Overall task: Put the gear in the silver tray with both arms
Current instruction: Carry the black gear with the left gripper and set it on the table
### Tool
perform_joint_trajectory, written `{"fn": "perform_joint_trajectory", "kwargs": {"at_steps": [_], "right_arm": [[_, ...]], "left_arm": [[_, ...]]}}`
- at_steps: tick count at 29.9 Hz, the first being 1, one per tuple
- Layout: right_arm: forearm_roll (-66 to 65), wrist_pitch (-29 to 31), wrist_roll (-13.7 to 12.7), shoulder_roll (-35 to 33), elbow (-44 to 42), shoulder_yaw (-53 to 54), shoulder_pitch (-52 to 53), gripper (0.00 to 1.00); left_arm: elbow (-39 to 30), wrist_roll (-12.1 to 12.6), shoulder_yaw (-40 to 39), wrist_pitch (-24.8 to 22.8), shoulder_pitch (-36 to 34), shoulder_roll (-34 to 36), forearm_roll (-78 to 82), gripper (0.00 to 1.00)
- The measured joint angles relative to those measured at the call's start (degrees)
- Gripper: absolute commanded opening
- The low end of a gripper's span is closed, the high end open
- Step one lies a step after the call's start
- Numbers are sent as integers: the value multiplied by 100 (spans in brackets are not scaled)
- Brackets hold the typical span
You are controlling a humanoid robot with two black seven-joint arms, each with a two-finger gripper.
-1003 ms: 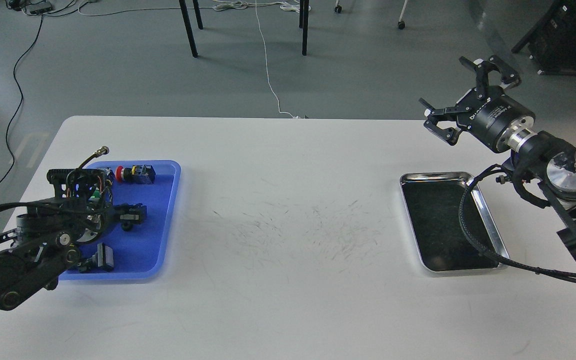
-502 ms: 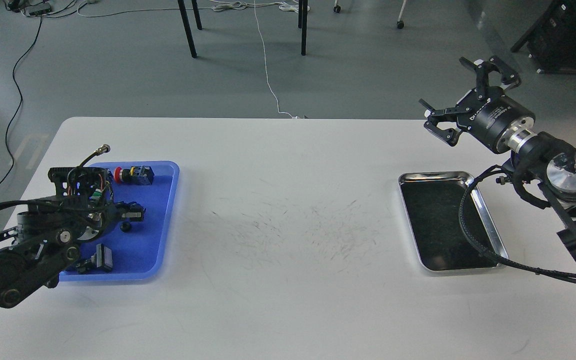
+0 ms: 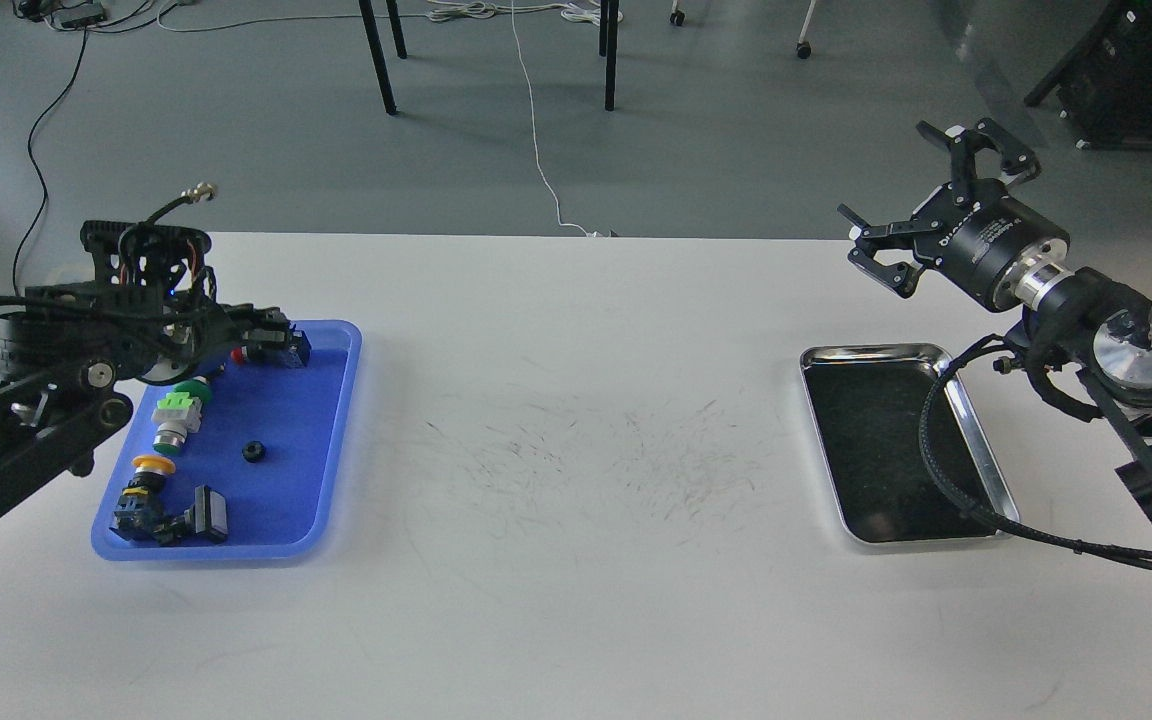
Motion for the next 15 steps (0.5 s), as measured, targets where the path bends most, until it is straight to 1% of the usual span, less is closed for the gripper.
{"fn": "perform_joint_trajectory", "kwargs": {"at_steps": [3,7,9,12,15], "right_arm": [[0,3,-2,0,-3,6,-40,99],[0,4,-3,-4,-3,14,-58,99],[0,3,-3,-34,-2,23,-62,99],[0,0,-3,-141,-1,36,-67,99],[0,0,-3,-248,-11,48,-71,99]], "left_arm": [[-318,9,0,-10,-695,150,-157,6],[-618,54,10,-10,-1411,45,-405,6],[-738,136,14,-10,-1590,-193,-442,6],[-870,322,42,-10,-1715,-760,-450,6],[-917,510,125,-10,-1777,-1558,-411,6]]}}
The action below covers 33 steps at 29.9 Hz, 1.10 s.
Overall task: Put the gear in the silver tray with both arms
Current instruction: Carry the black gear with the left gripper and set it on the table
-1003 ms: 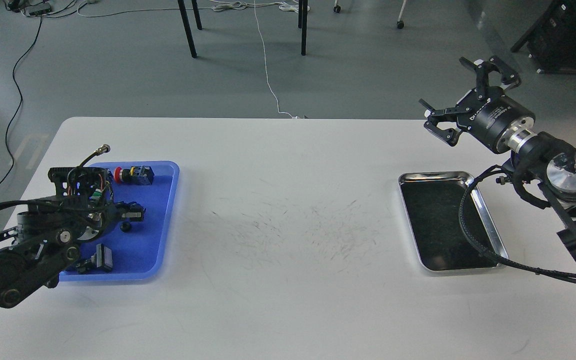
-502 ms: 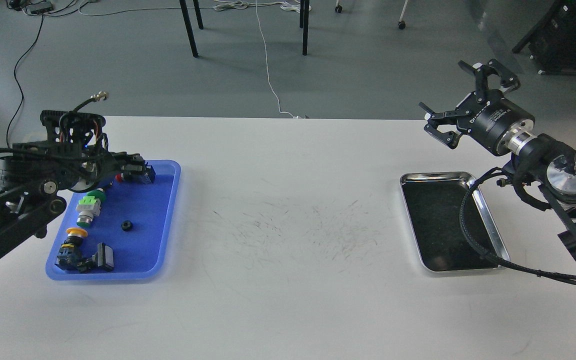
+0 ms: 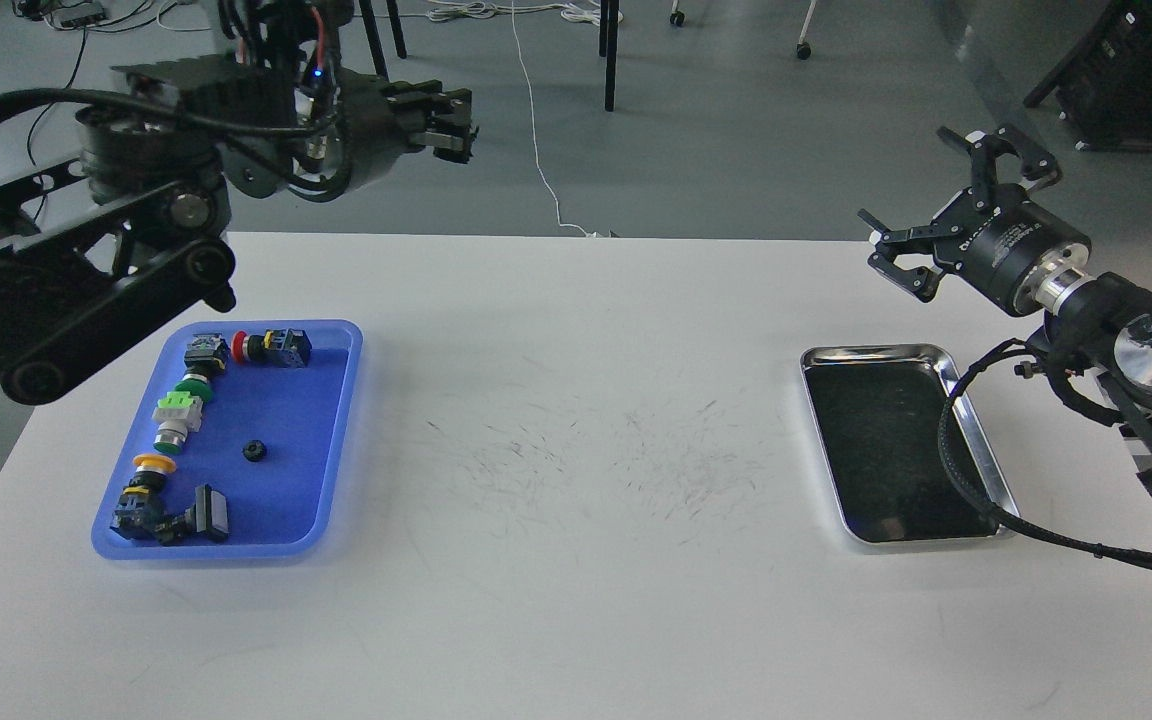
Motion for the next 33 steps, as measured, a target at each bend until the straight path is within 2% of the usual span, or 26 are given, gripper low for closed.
{"fn": "perform_joint_trajectory", "kwargs": {"at_steps": [4,8,11,17,24,33], "right_arm": [[0,-1,0,-131,-11,8,-25,99],[0,-23,0,-191,-17,9,-32,99],[0,-46,-4,-217,-17,9,-33,99],[0,-59,-5,-247,-1,10,-37,99],[11,-65,-8,-422,34,133,-39,99],[15,-49,-8,-449,28,202,-67,99]], "left_arm": [[151,127,332,1,19,-1179,158,6],[512,89,1024,0,188,-2189,298,7],[884,30,1413,167,339,-2613,307,6],[1751,-194,1776,871,756,-2697,346,7],[1878,-295,2125,1474,1292,-2708,358,7],[1861,-370,2215,1581,1576,-2705,358,7]]}}
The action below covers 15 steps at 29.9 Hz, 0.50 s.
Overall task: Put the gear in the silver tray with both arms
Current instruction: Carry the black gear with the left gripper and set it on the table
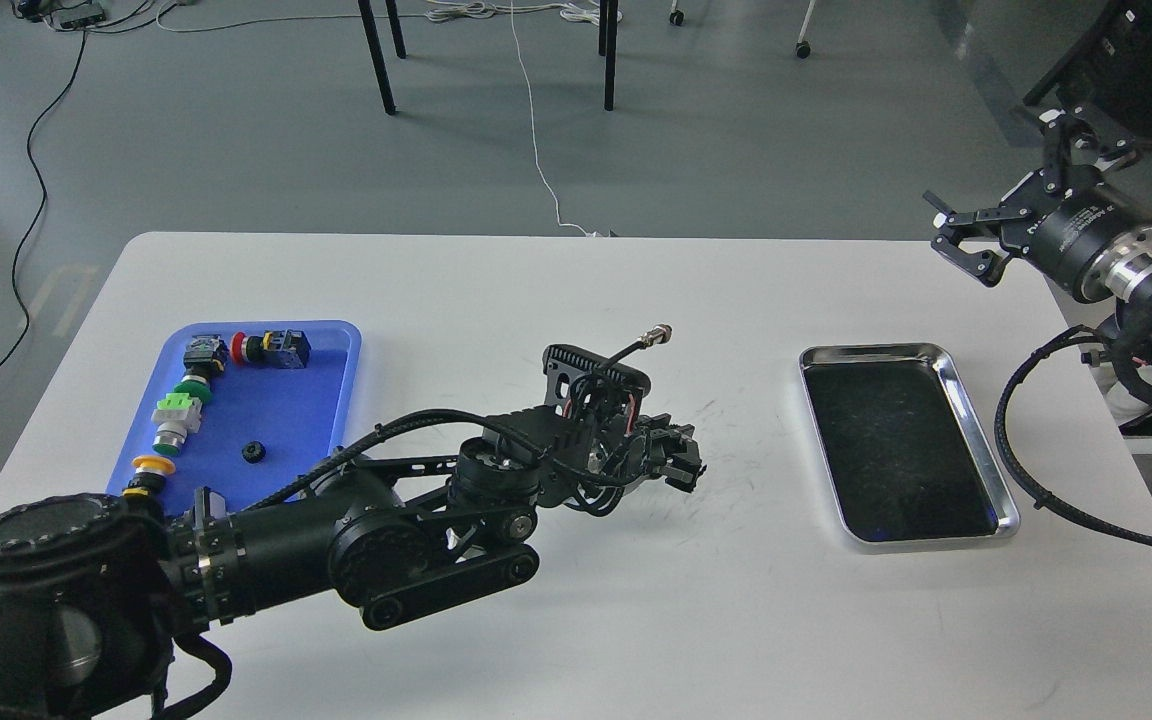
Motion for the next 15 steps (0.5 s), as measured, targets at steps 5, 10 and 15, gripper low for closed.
{"fn": "perform_joint_trajectory", "kwargs": {"at_steps": [5,10,15], "right_arm": [[0,4,0,0,4,0,-32,99],[0,11,0,-8,15,5,-52,99],[0,12,0,-36,32,6,-54,99]], "left_arm": [[-2,-14,27,116,184,0,0,9],[-13,-25,28,219,210,0,0,13],[-186,-37,39,268,259,0,0,16]]}}
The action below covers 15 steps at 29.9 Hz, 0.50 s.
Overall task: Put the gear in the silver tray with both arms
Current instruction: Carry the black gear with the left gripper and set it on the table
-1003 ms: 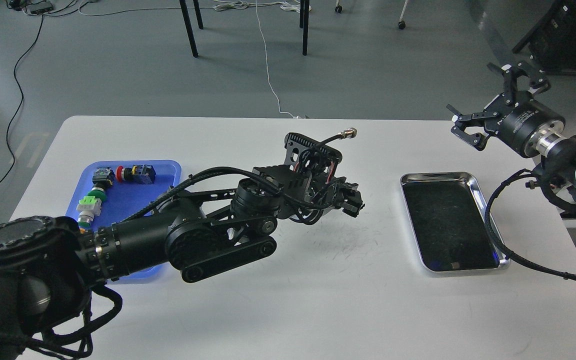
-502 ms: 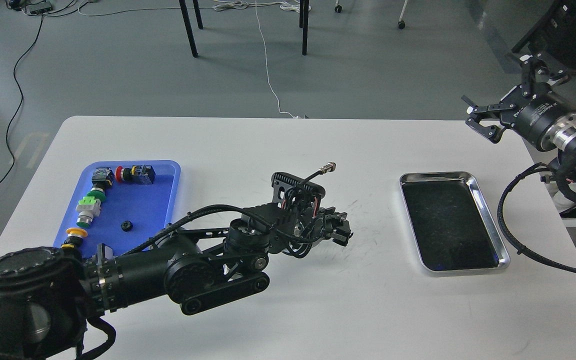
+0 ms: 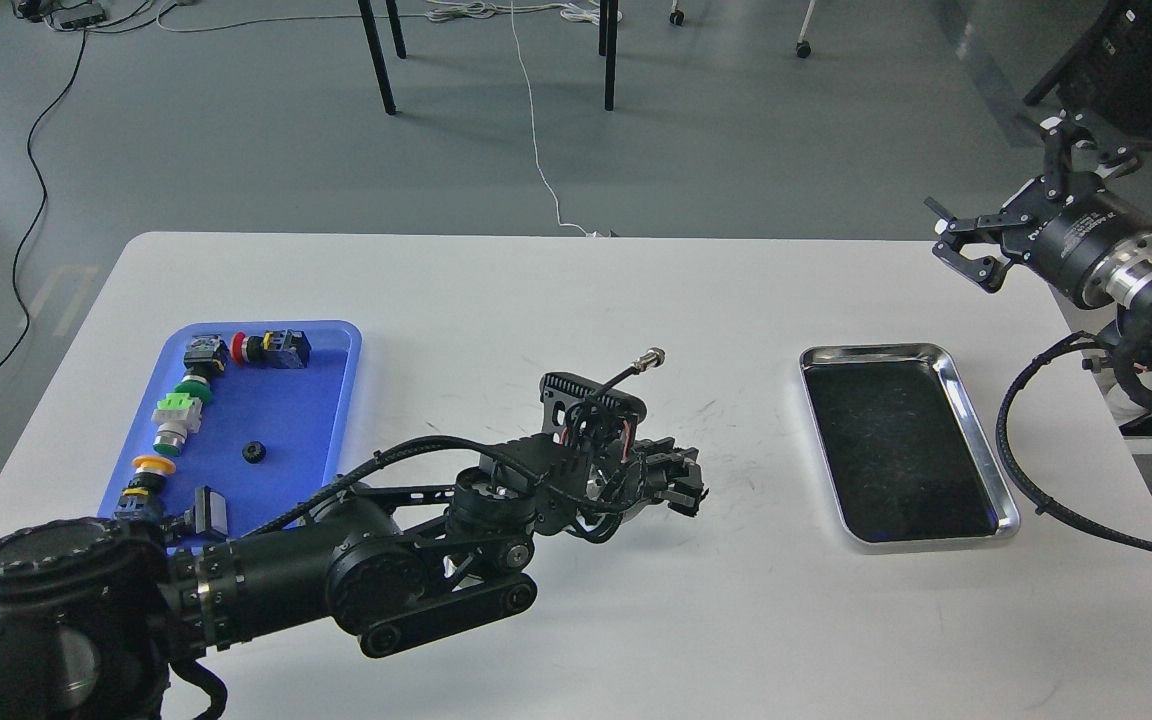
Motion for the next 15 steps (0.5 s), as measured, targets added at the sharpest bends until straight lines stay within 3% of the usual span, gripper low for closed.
{"fn": "perform_joint_trajectory", "kwargs": {"at_steps": [15], "right_arm": [[0,17,0,-44,11,-7,-35,99]], "left_arm": [[-33,-83,167,8,368,0,7,22]]}}
